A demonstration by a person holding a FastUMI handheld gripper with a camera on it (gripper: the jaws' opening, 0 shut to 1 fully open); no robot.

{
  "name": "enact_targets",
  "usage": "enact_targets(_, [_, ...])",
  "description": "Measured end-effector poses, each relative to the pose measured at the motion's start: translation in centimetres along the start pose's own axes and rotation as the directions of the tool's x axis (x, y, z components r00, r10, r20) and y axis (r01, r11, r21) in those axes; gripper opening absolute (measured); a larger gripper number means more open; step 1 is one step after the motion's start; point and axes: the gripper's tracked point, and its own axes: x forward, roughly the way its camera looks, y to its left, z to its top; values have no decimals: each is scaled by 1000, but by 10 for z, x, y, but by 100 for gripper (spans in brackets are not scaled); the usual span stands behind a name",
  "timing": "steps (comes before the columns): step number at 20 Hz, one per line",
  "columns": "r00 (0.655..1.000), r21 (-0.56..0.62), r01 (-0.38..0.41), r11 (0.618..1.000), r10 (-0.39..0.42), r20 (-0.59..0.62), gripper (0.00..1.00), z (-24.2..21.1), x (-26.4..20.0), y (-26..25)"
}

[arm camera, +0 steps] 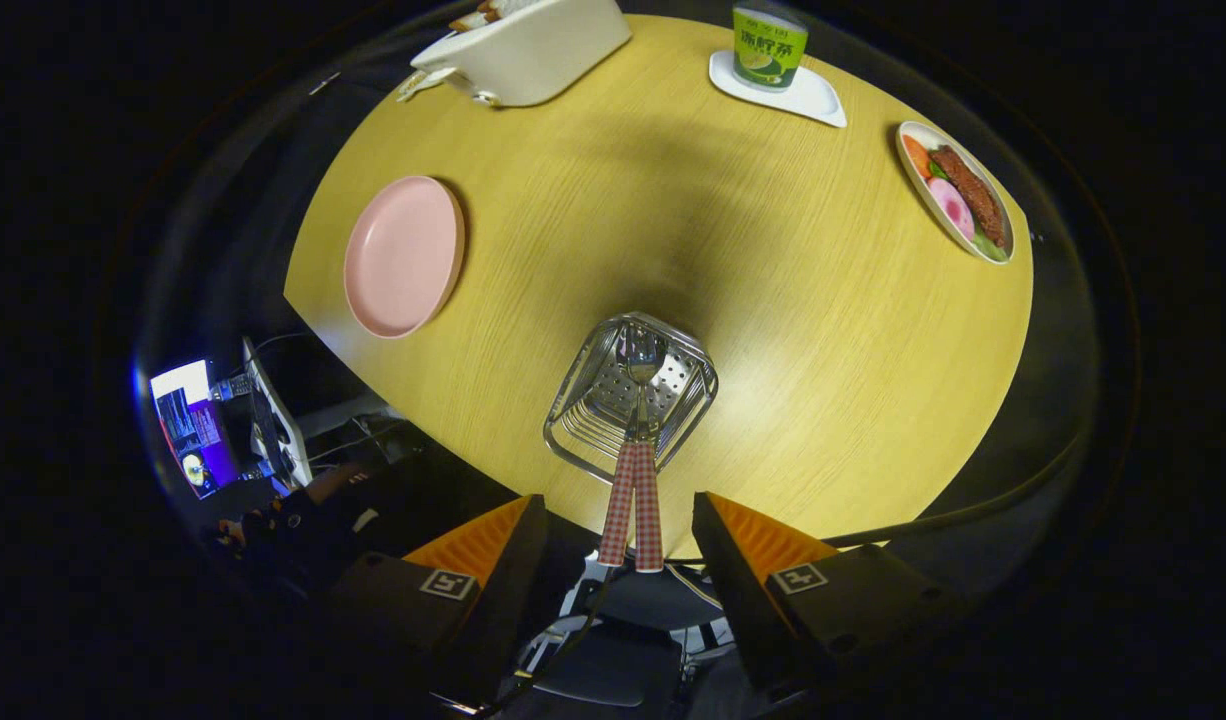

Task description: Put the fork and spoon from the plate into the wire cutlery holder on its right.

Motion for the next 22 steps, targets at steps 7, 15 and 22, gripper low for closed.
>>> enact_targets(7, [938,-4,14,1000,-11,346,99,2,-39,8])
enact_targets(15, [666,36,151,988,-128,734,97,26,-100,9])
enact_targets(22, [369,68,197,978,-138,919,98,16,-174,31])
